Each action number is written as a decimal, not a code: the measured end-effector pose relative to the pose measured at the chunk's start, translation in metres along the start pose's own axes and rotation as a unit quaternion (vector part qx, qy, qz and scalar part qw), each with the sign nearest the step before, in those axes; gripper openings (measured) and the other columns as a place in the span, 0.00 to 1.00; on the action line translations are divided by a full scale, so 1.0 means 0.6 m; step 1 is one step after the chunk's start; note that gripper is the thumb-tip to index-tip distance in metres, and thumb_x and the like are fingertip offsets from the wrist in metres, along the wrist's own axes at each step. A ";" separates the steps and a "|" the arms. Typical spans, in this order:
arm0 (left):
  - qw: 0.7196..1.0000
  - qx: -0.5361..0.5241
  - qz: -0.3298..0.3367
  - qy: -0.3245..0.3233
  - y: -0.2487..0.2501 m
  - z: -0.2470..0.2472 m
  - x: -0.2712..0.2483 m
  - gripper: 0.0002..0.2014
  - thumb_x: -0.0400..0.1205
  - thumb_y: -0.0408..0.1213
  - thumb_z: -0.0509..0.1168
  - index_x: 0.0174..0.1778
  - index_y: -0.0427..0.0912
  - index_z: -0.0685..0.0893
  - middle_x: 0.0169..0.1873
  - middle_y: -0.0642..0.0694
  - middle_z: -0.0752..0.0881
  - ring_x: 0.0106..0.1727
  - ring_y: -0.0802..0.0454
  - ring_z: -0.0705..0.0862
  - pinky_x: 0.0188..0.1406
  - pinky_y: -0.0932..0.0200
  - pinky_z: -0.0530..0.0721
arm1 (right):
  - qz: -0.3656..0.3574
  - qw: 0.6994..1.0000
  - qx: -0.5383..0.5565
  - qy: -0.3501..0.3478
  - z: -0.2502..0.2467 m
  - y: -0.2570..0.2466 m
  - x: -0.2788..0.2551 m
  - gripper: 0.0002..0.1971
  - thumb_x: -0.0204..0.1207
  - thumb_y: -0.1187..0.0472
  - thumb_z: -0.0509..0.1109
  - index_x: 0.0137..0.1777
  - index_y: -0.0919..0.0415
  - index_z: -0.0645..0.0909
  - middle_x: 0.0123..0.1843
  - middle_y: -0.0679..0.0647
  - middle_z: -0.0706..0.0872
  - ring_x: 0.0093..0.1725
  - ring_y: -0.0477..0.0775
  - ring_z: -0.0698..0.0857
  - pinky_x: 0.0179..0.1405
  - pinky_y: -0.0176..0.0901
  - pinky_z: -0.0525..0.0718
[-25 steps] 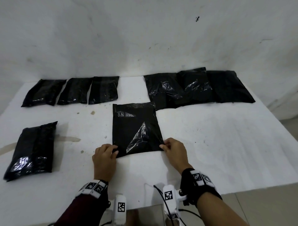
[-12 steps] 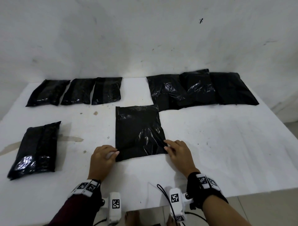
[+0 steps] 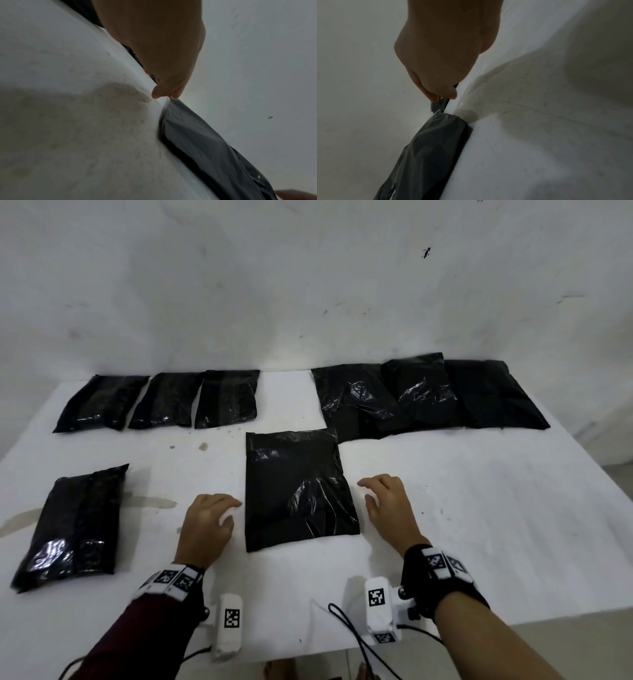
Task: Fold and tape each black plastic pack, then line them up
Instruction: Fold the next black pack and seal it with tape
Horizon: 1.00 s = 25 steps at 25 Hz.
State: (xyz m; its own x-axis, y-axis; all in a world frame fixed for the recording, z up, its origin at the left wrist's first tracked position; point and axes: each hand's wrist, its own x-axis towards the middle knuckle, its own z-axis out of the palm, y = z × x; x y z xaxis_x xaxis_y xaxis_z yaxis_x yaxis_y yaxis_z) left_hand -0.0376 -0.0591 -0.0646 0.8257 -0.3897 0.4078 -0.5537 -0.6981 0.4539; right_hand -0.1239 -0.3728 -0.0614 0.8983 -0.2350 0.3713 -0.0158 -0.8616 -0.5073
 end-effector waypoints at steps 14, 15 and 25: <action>0.988 0.014 0.118 -0.098 -0.023 0.008 0.033 0.15 0.75 0.40 0.59 0.37 0.40 0.91 0.38 0.48 0.91 0.42 0.54 0.74 0.38 0.58 0.76 | -0.157 0.981 -0.059 -0.097 0.006 0.008 0.031 0.17 0.54 0.75 0.83 0.42 0.60 0.89 0.37 0.56 0.83 0.37 0.59 0.83 0.31 0.42 0.82; 0.988 0.012 0.114 -0.101 -0.022 0.006 0.034 0.15 0.75 0.40 0.59 0.37 0.40 0.90 0.38 0.48 0.91 0.42 0.54 0.73 0.38 0.58 0.76 | -0.152 0.982 -0.061 -0.100 0.006 0.010 0.031 0.16 0.55 0.74 0.83 0.42 0.60 0.89 0.36 0.55 0.83 0.37 0.59 0.82 0.31 0.42 0.82; 0.991 -0.057 0.052 -0.106 -0.041 0.010 0.036 0.11 0.76 0.38 0.61 0.40 0.42 0.89 0.44 0.49 0.90 0.45 0.59 0.73 0.44 0.64 0.77 | -0.078 0.993 -0.004 -0.091 0.018 0.023 0.036 0.08 0.64 0.66 0.70 0.40 0.60 0.90 0.35 0.57 0.82 0.38 0.61 0.80 0.36 0.42 0.78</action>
State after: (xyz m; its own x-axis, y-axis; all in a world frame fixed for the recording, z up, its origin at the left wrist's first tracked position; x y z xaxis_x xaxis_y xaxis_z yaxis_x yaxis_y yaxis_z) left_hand -0.0055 -0.0542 -0.0715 0.7614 -0.5815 0.2866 -0.6350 -0.5799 0.5104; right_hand -0.0999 -0.3848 -0.0685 0.9545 -0.0136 0.2980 0.1272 -0.8850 -0.4478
